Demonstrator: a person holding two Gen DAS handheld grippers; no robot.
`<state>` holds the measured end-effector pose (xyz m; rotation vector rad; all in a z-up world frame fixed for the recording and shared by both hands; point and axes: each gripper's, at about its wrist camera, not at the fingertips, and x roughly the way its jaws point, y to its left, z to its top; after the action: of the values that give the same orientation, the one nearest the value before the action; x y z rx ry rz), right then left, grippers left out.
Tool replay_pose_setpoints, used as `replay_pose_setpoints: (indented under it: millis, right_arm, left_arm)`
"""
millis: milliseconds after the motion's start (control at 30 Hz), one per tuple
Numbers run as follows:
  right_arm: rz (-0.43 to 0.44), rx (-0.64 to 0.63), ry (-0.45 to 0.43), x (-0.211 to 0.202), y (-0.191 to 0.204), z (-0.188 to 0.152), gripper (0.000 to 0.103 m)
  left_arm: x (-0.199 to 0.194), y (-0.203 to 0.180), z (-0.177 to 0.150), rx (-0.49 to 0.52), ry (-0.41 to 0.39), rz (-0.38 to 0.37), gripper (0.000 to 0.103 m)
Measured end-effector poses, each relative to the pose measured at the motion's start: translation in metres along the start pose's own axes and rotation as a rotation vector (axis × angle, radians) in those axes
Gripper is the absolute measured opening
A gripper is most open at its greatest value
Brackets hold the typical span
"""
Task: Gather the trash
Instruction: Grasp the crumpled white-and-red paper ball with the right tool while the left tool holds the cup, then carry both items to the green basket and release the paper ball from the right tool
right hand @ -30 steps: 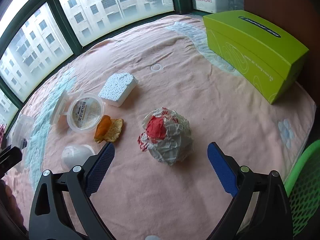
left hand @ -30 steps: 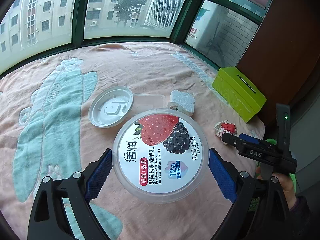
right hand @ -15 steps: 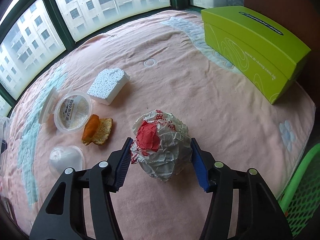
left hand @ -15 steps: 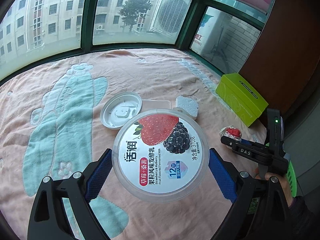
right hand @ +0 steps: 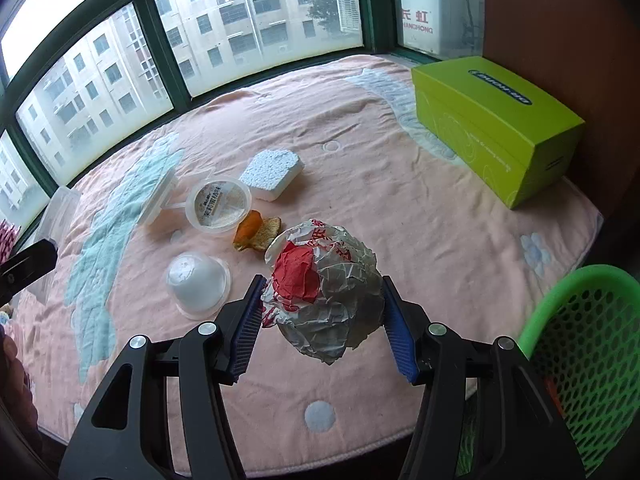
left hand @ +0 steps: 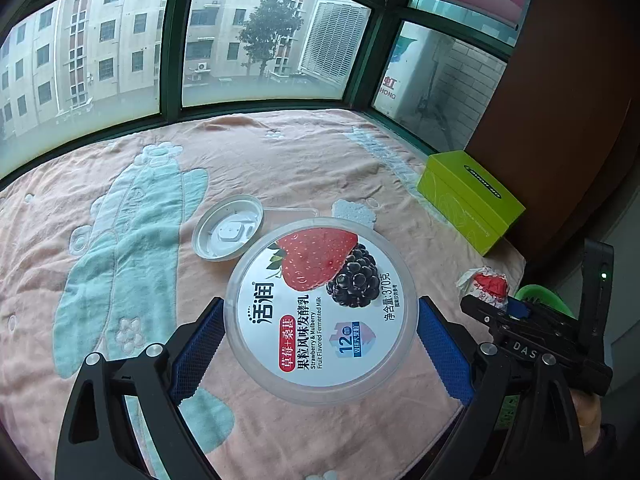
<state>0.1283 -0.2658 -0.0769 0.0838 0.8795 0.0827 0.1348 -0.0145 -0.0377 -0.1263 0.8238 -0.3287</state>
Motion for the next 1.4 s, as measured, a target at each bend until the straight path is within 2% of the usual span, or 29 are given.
replay_pose_setpoints:
  millis: [267,667,1267,1400]
  right_arm:
    - [-0.044,0.009,-0.043,-0.045,-0.007,-0.017,0.057]
    - [-0.139,0.067,-0.088,-0.094,-0.042,-0.04,0.057]
    - [-0.266,0.218,-0.097,-0.135,-0.116,-0.08,0.057]
    - [-0.284,0.244,-0.097,-0.138,-0.128,-0.087,0.064]
  left_arm:
    - [-0.014,-0.027,-0.003,0.015,-0.024,-0.032,0.09]
    - [-0.018,-0.083,-0.007,0.083,-0.027,-0.107,0.09]
    - [-0.015,-0.162,-0.009,0.202,-0.012,-0.203,0.09]
    - [-0.015,-0.176,-0.008,0.219,-0.013,-0.216,0.09]
